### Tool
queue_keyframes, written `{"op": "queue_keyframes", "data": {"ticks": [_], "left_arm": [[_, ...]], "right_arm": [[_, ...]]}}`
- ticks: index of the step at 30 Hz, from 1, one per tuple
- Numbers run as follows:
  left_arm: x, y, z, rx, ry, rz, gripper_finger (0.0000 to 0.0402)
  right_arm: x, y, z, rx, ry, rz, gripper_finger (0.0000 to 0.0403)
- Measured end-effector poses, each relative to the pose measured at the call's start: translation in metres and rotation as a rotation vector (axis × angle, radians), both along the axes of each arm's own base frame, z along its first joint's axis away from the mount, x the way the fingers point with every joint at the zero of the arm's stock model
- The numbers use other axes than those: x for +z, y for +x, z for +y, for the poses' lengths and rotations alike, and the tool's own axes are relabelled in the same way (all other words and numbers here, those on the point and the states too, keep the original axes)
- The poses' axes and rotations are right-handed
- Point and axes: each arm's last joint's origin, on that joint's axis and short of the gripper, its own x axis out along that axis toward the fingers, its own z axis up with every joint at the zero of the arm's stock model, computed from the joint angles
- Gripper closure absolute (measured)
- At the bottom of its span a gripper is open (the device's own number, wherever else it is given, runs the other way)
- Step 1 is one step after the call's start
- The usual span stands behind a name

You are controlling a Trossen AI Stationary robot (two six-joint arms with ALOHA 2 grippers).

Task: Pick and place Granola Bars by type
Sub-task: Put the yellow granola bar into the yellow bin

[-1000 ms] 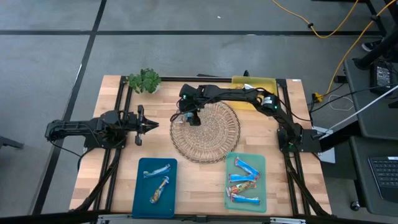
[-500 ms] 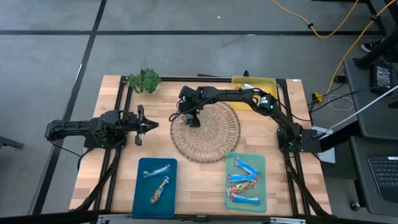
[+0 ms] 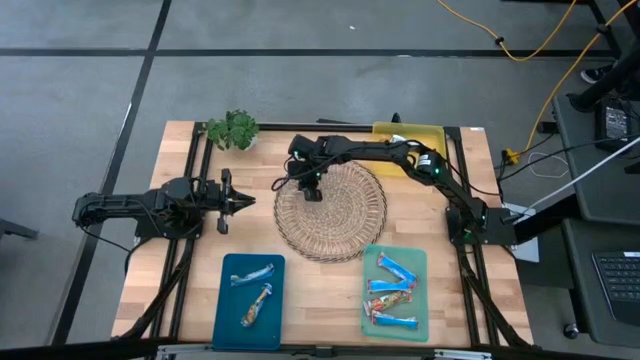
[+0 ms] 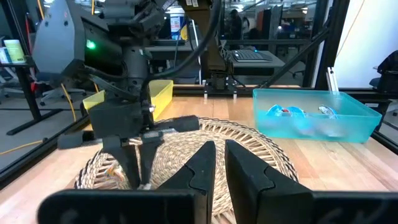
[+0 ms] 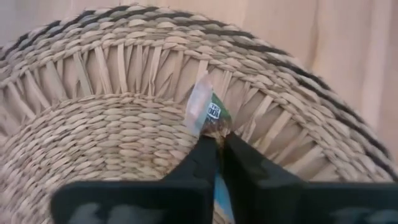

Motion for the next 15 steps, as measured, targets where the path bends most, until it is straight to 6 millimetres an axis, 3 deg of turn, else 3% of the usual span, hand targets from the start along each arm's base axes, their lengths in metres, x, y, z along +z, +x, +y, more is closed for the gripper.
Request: {"op": "queue_keyframes", "data": {"ticks": [2, 5, 9, 12, 15], "left_arm": [[0.000, 0.000, 0.000, 0.000, 0.000, -0.001, 0.0370], [0.000, 0.000, 0.000, 0.000, 0.000, 0.000, 0.0370], [0.000, 0.000, 0.000, 0.000, 0.000, 0.000, 0.0370], [0.000, 0.000, 0.000, 0.000, 0.000, 0.000, 0.0370], [0.000, 0.000, 0.000, 0.000, 0.000, -0.002, 0.0370]], "right_arm": [[0.009, 0.001, 0.000, -0.001, -0.002, 0.012, 0.0388], [0.033, 0.005, -0.002, -0.002, -0.011, -0.007, 0.0381], [0.084, 0.004, -0.005, -0.004, -0.123, -0.014, 0.0364], [0.119, -0.005, -0.006, -0.007, -0.252, -0.040, 0.0371], [0.156, -0.028, -0.008, -0.019, -0.304, -0.095, 0.0388]]}}
